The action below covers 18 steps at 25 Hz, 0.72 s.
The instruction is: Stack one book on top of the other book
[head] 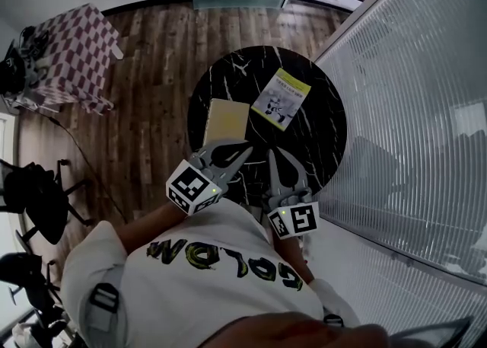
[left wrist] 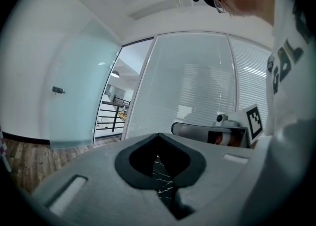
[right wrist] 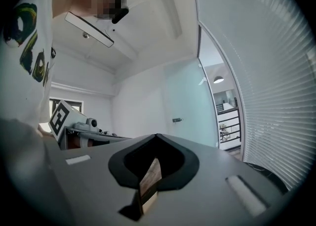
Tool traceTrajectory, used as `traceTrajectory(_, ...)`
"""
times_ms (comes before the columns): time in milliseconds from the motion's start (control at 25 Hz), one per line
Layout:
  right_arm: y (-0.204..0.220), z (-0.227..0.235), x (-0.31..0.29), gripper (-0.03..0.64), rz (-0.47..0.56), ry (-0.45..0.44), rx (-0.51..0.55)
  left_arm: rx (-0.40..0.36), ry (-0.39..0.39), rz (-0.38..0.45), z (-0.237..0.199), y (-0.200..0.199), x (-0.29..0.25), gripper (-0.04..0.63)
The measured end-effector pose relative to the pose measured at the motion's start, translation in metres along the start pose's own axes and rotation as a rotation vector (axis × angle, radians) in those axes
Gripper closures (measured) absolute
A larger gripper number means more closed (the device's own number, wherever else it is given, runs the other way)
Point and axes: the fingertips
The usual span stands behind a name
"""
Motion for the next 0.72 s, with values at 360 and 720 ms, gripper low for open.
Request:
traceTrajectory(360, -0.0009, -0.0001, 0.0028, 0.614, -0.004, -0.002, 0.007, 0.005, -0.008, 0.004, 0.0002, -0.0018, -0.0010, 0.591)
traceTrajectory(720, 0.0010, -0.0030, 0.0103, 0.614, -0.010, -0.010, 0.013, 0.023, -0.017, 0.009, 0.0053, 0.0024, 0.0008, 0.591)
Point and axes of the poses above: the fingertips, and each gripper's own axes: x backward along the fingers, z to its right, y out of its underside, and after that the axes turned 12 degrees about y, right-handed
